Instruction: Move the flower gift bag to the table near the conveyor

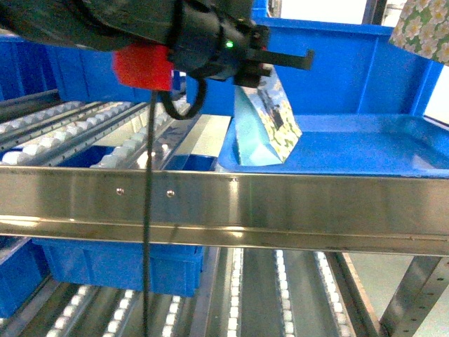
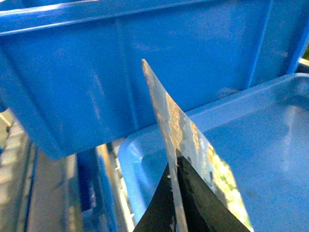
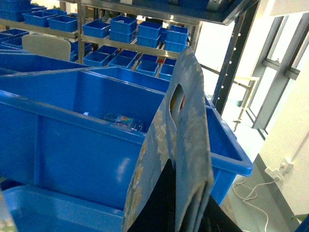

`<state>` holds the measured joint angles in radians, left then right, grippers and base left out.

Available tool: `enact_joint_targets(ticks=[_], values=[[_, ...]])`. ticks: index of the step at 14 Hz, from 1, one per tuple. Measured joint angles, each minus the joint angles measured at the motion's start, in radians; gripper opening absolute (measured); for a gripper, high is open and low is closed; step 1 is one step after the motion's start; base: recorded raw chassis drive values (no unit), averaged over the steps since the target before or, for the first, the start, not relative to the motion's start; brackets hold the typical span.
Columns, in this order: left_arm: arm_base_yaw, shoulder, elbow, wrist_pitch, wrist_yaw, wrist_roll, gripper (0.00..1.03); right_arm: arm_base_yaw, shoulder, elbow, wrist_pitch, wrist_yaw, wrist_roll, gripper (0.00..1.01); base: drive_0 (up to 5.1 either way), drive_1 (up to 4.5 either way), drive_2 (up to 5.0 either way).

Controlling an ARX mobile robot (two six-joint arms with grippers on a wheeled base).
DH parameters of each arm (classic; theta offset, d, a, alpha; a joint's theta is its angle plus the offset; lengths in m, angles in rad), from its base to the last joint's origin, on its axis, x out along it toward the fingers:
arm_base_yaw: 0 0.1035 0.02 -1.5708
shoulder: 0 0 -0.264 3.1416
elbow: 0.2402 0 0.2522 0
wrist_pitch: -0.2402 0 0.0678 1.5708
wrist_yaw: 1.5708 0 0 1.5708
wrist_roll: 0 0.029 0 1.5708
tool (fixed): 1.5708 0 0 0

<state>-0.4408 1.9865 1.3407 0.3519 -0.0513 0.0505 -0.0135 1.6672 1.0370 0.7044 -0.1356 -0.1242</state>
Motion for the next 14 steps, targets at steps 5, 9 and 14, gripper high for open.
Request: enact_joint_targets(ticks=[5,9,14], values=[[0.236,-0.468,-0.394,0.105,0.008,0.01,0.02,0.0,0.0,0.0,0.0,0.0,0.0,0.02,0.0,0.0,0.0],[0.271,-0.589,-0.528,0.114,0.038,0.01,0.02,0.0,0.0,0.0,0.0,0.0,0.0,0.02,0.0,0.0,0.0],[0.348,-0.945,-0.786,0.093,0.07,0.001,0.02,0.0,0.0,0.0,0.0,0.0,0.0,0.02,0.0,0.0,0.0]])
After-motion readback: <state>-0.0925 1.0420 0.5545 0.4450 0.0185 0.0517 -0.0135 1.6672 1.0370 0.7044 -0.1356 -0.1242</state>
